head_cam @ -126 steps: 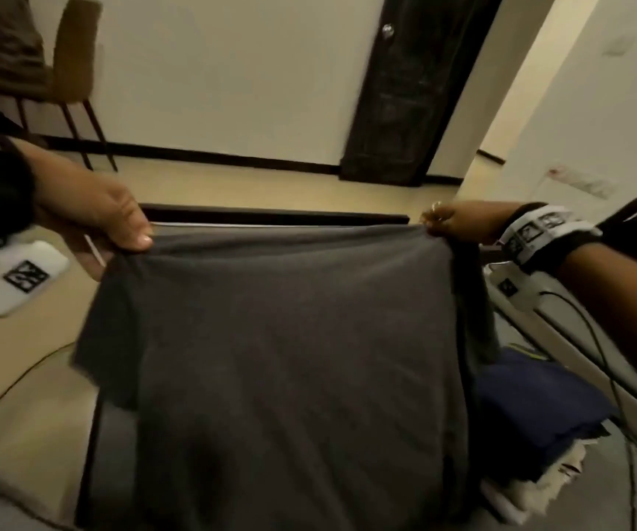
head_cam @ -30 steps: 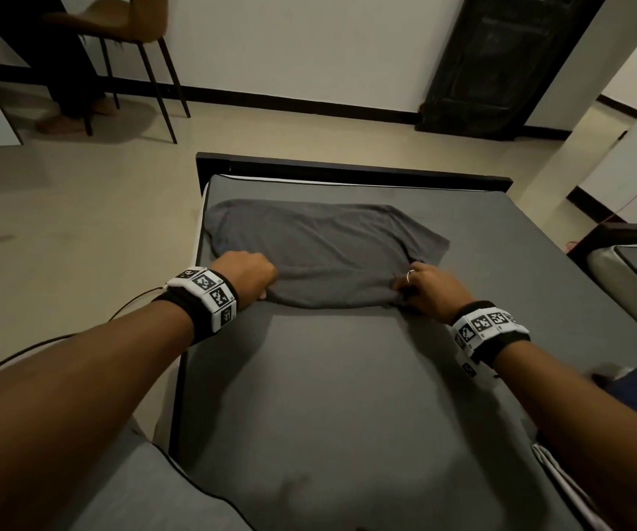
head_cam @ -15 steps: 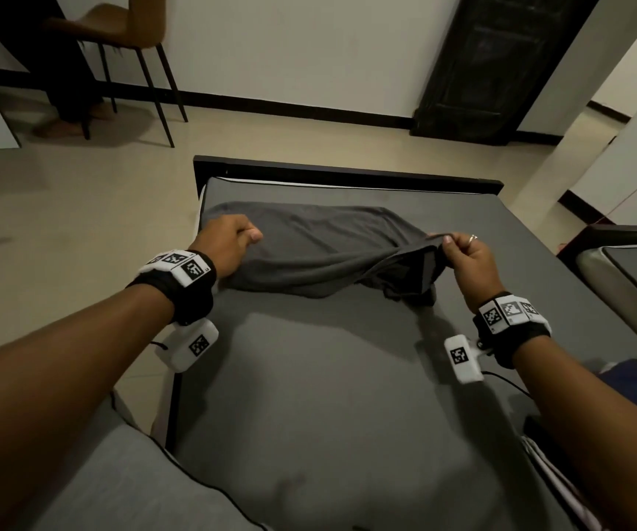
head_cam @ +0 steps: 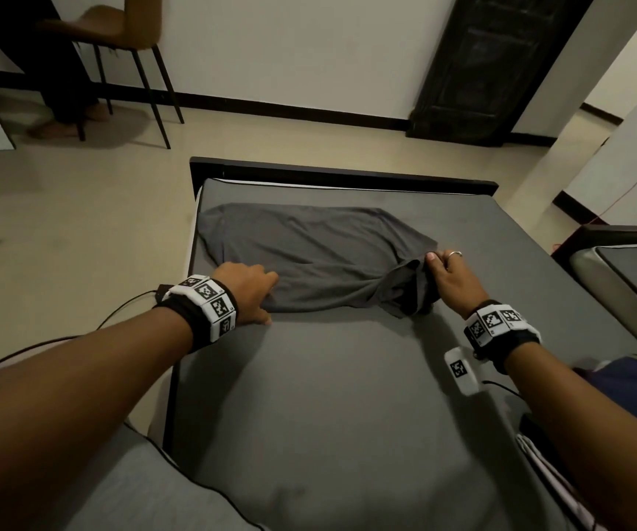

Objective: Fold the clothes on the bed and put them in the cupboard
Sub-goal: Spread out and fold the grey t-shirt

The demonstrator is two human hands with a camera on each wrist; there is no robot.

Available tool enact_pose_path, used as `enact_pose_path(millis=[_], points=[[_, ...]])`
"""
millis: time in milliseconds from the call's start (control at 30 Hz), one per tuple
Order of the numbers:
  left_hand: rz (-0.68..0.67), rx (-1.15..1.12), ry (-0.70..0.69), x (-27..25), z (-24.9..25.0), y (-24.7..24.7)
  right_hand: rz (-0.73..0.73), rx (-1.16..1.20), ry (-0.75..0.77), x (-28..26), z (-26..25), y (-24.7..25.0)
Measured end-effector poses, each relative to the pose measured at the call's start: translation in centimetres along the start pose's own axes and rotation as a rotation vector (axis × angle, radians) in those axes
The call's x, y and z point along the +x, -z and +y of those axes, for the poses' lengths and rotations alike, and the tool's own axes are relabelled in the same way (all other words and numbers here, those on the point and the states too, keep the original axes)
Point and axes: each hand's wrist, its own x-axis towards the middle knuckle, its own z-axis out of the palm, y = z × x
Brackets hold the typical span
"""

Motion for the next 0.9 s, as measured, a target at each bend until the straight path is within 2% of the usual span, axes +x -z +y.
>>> enact_pose_path(millis=[133, 233, 333, 433, 567, 700, 800, 900], points=[[0.072, -0.033, 0.06, 0.2, 0.1, 0.3, -0.039, 0.174, -0.064, -1.1, -0.3, -0.1], [0.151, -0.288, 0.189, 0.5, -0.5, 0.8, -0.078, 0.24, -0.064, -1.7, -0.4, 0.3], [0.255, -0.572, 0.279, 0.3, -1.7, 1.1, -0.161, 0.149, -0.037, -2.0, -0.6, 0.4], [0.341, -0.701, 0.314, -0.4, -2.2, 1.6, -0.05, 0.005, -0.018, -2.8, -1.6, 0.3], [0.464, -0.785, 0.342, -0.9, -2.0, 2.5, 0.096, -0.036, 0.021, -3.6, -2.7, 0.7], [0.53, -0.922, 0.389, -1.5, -1.9, 3.2, 0.159, -0.046, 0.006, -3.9, -2.9, 1.6], [0.501, -1.124, 0.462, -2.2, -2.0, 3.7, 0.18, 0.031, -0.028, -4.4, -2.9, 2.7], [0.512, -1.335, 0.558, -2.8, -1.9, 4.2, 0.133, 0.242, -0.157, -5.4, -2.8, 3.4]])
